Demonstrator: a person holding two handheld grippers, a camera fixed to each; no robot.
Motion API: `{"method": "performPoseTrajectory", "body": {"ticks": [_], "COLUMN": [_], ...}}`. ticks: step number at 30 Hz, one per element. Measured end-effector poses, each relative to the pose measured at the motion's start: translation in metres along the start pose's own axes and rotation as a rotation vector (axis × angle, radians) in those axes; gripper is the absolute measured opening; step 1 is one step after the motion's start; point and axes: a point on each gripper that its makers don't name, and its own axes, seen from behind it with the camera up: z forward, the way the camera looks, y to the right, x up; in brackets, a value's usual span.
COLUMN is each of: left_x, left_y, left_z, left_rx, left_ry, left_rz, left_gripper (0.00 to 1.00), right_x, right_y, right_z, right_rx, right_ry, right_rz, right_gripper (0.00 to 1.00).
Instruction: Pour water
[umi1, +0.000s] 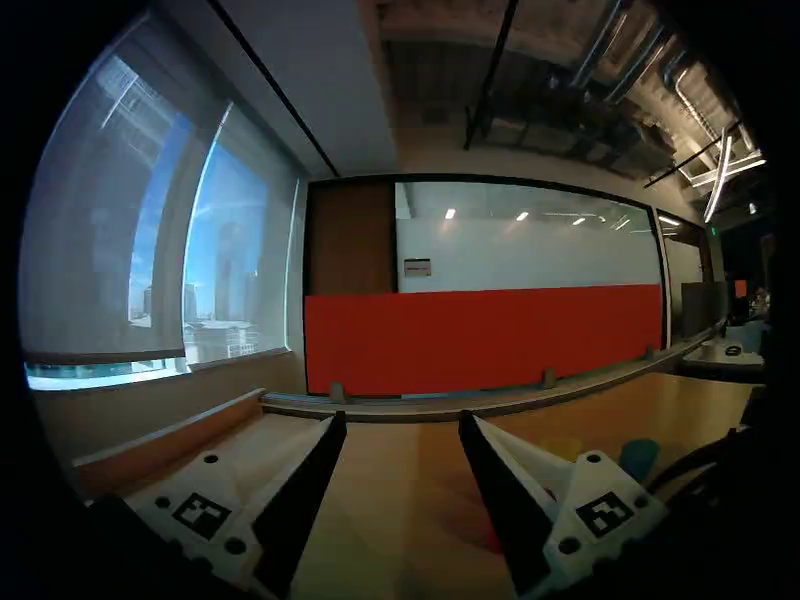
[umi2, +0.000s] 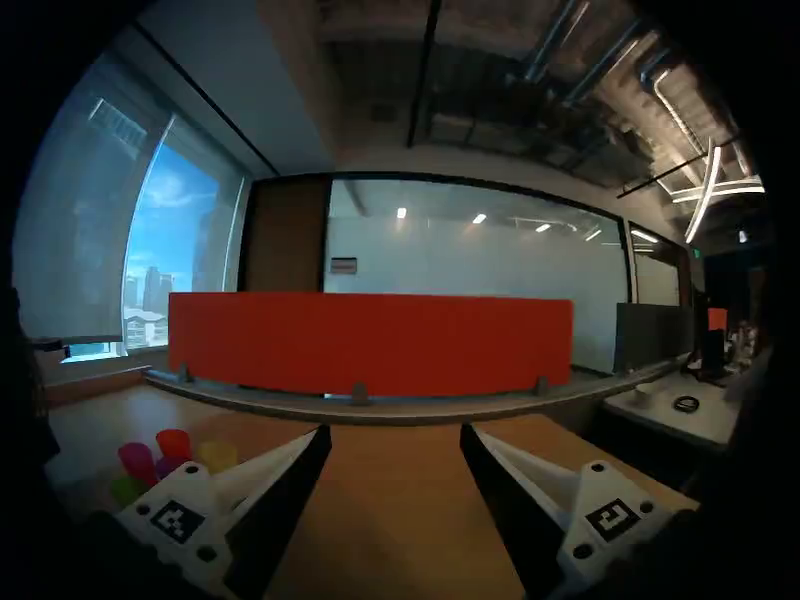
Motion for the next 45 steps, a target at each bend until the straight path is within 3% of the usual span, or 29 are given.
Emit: {"method": "performPoseTrajectory", "body": {"ticks": [8,18,45], "left_x": [-0.015,-0.044,-0.083], "left_y": [0.006,0.002,0.027], "left_z": [0.000,-0.002,0.002], "left_rx": [-0.006,0.029,-0.020], "left_ry": [-0.005,-0.023,-0.039], "left_rz": [0.003,0.037,0.000], "left_gripper": [0.83,0.83,0.83], "right_x": [0.000,0.002,-0.007], "right_y": [0.010,0.013,0.007], "right_z": [-0.002,-0.004,-0.005], "right_rx": [-0.032,-0.055,-0.053], "right_ry": [-0.030,-0.050,-0.076], "right_rz": [-0.007,-0.016,-0.024], "right_gripper": [1.00,1.00,1.00]}}
